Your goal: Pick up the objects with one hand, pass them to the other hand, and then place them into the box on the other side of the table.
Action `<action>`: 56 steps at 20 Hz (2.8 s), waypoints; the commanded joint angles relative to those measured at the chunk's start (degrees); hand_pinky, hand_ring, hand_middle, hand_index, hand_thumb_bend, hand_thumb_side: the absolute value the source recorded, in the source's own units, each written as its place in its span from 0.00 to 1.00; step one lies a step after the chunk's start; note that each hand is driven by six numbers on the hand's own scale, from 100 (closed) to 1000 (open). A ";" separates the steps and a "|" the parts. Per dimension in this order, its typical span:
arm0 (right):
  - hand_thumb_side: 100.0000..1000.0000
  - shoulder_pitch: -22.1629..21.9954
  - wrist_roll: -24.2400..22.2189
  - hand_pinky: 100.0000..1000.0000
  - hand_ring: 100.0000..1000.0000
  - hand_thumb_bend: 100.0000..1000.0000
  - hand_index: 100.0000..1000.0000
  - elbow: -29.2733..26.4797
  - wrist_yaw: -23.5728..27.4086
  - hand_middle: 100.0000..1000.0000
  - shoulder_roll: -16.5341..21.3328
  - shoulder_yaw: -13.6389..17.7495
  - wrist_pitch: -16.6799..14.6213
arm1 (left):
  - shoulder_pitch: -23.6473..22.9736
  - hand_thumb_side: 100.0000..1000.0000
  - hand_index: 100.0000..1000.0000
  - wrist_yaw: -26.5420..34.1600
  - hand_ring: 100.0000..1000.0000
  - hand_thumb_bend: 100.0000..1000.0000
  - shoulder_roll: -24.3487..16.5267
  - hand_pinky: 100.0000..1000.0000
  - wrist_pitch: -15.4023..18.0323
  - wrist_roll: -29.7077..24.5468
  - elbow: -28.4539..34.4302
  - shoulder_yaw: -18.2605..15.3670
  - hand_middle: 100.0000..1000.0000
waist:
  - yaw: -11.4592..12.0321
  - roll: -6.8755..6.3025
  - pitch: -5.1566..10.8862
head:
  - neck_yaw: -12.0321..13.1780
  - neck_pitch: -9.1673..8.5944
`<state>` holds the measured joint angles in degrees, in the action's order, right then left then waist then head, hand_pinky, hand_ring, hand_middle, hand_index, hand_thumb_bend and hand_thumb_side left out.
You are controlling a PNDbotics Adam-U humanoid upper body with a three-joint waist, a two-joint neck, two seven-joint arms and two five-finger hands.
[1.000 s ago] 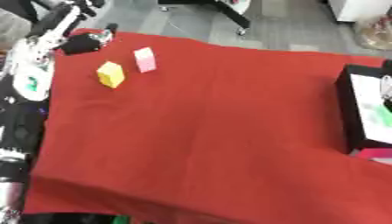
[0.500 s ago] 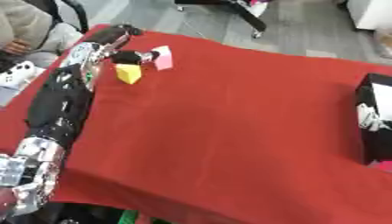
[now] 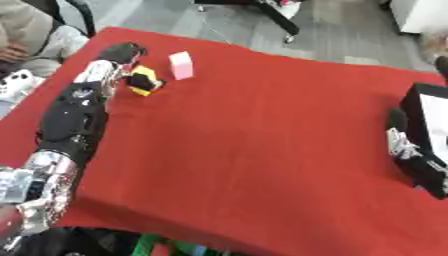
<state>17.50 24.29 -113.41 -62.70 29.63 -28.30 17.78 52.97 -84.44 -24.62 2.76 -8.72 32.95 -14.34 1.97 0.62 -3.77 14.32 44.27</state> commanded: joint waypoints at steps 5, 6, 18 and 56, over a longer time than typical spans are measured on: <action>0.32 0.20 0.05 0.78 0.86 0.09 0.94 -1.18 0.35 0.81 0.56 0.16 0.18 | -0.50 0.59 0.87 1.79 0.69 0.27 -2.47 0.75 -4.22 1.47 -1.53 -1.34 0.75 | 0.01 -0.11 0.95 | 0.46 -0.15; 0.32 0.17 0.06 0.78 0.86 0.09 0.94 -1.18 0.39 0.81 0.55 0.12 0.21 | -0.81 0.60 0.87 2.41 0.68 0.24 -2.33 0.74 -4.83 1.88 -1.87 -1.41 0.75 | 0.01 -0.10 0.93 | 0.48 -0.15; 0.33 0.07 0.17 0.78 0.86 0.06 0.95 -1.18 0.61 0.81 0.33 -0.17 0.39 | -2.25 0.86 0.85 13.82 0.67 0.17 -0.83 0.73 -5.98 5.38 -2.87 -1.80 0.73 | -0.04 0.13 0.75 | 0.68 -0.15; 0.33 1.31 1.74 0.78 0.85 0.02 0.94 -1.18 1.72 0.81 -0.07 -1.15 -3.13 | -5.23 0.19 0.55 39.99 0.38 0.00 -1.90 0.63 16.97 -6.92 20.66 0.98 0.34 | -0.35 0.35 0.20 | -2.67 -0.15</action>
<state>17.96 25.93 -113.42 -61.19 29.10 -29.71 15.39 46.83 -46.93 -24.69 18.18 -13.69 50.57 -13.93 1.58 1.17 -4.28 12.31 44.27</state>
